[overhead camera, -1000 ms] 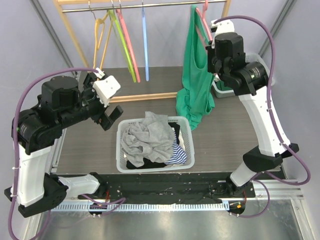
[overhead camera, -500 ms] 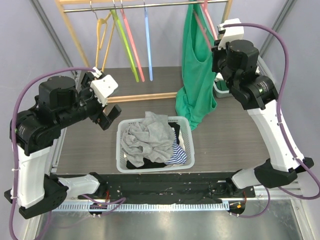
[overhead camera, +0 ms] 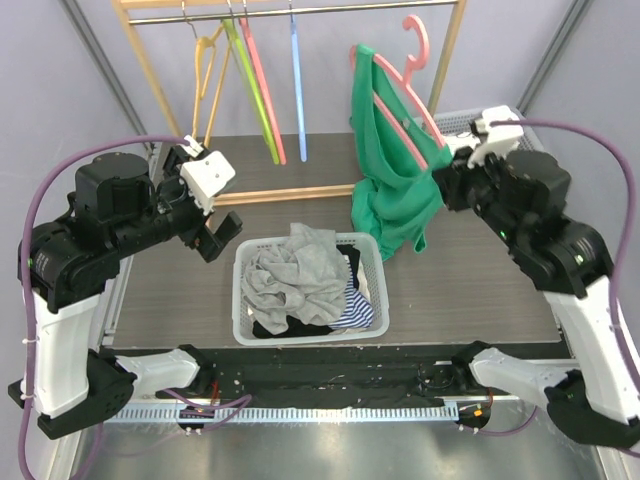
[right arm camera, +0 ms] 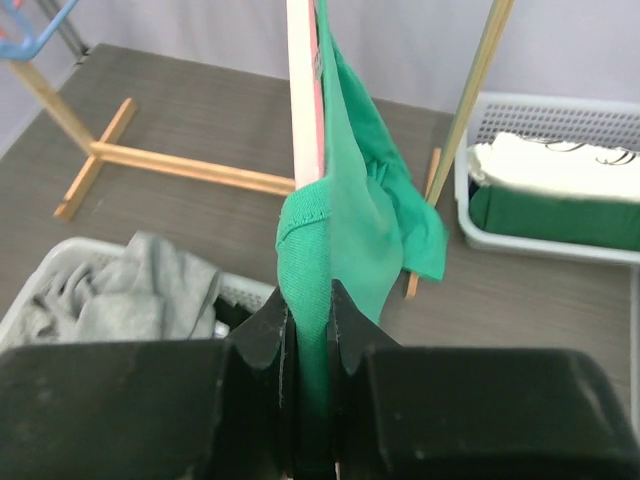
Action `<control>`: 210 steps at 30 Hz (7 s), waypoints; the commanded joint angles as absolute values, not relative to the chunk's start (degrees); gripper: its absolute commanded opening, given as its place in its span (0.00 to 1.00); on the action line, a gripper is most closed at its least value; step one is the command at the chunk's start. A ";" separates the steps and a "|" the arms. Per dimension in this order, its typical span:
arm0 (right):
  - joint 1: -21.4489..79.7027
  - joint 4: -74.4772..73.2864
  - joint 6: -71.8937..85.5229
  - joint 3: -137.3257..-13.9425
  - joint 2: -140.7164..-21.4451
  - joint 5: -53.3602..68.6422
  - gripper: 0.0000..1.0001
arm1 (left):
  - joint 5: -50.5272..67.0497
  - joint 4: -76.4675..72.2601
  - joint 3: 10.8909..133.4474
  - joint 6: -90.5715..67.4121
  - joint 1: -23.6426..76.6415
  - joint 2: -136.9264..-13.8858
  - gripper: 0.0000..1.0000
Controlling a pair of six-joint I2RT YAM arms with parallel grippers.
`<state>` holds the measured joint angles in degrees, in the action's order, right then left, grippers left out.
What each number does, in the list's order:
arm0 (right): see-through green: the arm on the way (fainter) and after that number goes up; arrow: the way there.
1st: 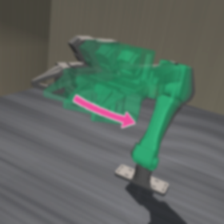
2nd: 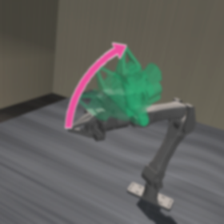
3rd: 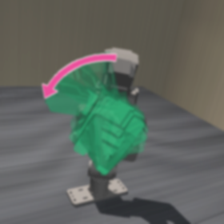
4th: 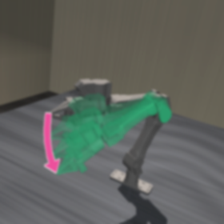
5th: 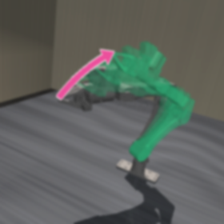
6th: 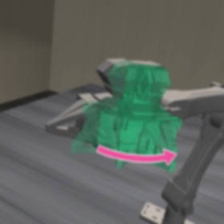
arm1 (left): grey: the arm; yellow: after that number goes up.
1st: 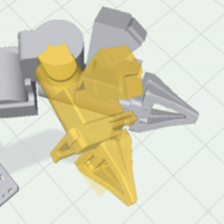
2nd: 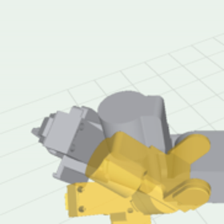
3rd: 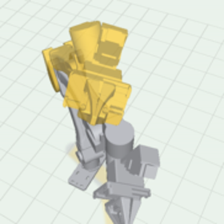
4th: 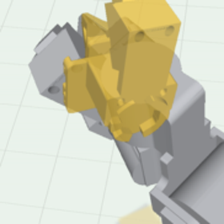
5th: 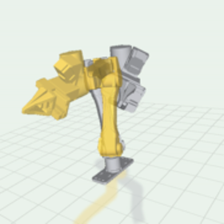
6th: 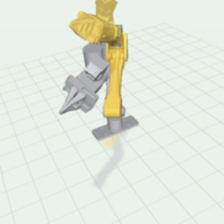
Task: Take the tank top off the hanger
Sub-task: Pick up the hanger from the clothesline, then remove the tank top from the hanger.
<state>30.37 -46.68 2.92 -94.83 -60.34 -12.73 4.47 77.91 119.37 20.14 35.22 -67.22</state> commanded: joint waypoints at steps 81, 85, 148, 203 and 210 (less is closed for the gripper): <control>30.59 -27.24 8.09 -101.42 -58.44 40.42 0.01 | 8.53 83.94 114.17 22.59 30.94 -55.63 1.00; 30.59 -34.53 3.70 -103.62 -60.55 42.28 0.01 | 8.09 83.85 116.36 23.11 30.85 -56.42 1.00; 31.03 -22.41 -20.92 -79.46 -50.19 53.09 0.01 | 39.64 71.45 107.05 32.87 30.94 -59.50 0.03; 31.03 5.56 14.94 -51.93 -37.63 20.30 0.01 | 26.55 65.65 100.99 29.36 29.00 -59.06 0.00; 31.11 0.35 12.66 -58.70 -36.47 15.30 0.01 | 25.67 65.57 100.72 29.44 29.00 -59.50 0.00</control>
